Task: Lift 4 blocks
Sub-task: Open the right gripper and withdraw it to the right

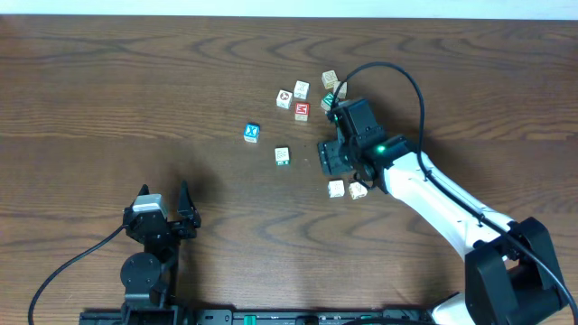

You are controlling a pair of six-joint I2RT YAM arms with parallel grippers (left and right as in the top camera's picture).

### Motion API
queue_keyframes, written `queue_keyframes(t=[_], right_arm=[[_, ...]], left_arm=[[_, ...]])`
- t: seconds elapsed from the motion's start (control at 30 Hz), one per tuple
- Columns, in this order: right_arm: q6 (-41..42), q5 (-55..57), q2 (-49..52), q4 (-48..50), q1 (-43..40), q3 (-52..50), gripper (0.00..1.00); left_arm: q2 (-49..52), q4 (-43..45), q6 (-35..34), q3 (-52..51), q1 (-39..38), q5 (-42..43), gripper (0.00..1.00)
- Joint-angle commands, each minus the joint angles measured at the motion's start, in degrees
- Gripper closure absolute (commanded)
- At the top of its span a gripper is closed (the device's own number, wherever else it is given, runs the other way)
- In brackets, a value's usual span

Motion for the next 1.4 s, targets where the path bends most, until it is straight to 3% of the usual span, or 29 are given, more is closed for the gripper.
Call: queue_keyframes(t=[0.0, 0.3, 0.6, 0.77, 1.07, 1.27, 1.37], right_arm=[[-0.1, 0.1, -1.2, 0.3, 0.6, 2.2, 0.24], [-1.2, 0.1, -2.0, -5.4, 0.2, 8.2, 0.36], [-3.4, 3.6, -14.4, -9.2, -2.9, 10.0, 0.36], [-4.3, 8.4, -23.4, -15.3, -7.3, 10.0, 0.34], [-4.3, 8.2, -28.5, -24.1, -12.5, 10.0, 0.36], [-4.2, 7.8, -28.5, -27.3, -12.5, 9.9, 0.38], [-4.3, 7.7, -28.5, -28.2, -12.8, 9.7, 0.38]], left_arm=[[-0.3, -2.7, -0.1, -0.8, 0.3, -0.7, 0.27], [-0.3, -2.7, -0.1, -0.8, 0.3, -0.7, 0.27], [-0.3, 0.5, 2.2, -0.8, 0.3, -5.2, 0.27], [0.8, -0.4, 2.6, 2.1, 0.2, 9.2, 0.27], [19.6, -5.9, 2.5, 18.8, 0.2, 10.2, 0.27], [33.7, -21.6, 2.5, 33.7, 0.2, 10.6, 0.27], [36.3, -22.6, -0.2, 35.9, 0.2, 14.0, 0.27]])
